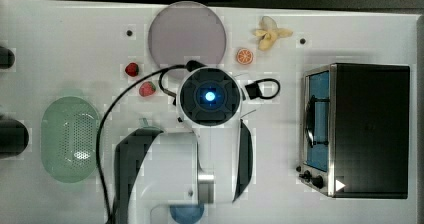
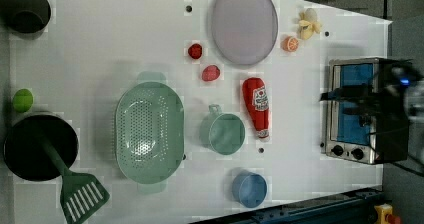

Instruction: Pick Ketchup from the table and place it in strainer.

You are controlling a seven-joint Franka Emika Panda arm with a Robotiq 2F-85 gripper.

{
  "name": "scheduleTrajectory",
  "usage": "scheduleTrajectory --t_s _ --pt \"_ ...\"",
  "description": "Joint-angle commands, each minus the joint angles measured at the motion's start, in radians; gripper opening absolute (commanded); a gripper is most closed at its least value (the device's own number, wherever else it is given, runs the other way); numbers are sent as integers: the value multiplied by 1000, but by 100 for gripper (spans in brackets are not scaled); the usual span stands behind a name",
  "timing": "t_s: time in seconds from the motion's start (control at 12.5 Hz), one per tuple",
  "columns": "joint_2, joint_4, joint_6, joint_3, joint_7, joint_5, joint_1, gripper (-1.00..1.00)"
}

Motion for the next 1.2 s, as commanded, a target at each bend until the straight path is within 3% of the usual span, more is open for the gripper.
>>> scheduleTrajectory --t_s 0.08,0.4,1.2 --pt "43 -51 126 15 -302 -2 -7 100" --pt "141 -149 344 32 -565 -2 -3 100" --pt "405 -193 601 28 -568 -2 -2 100"
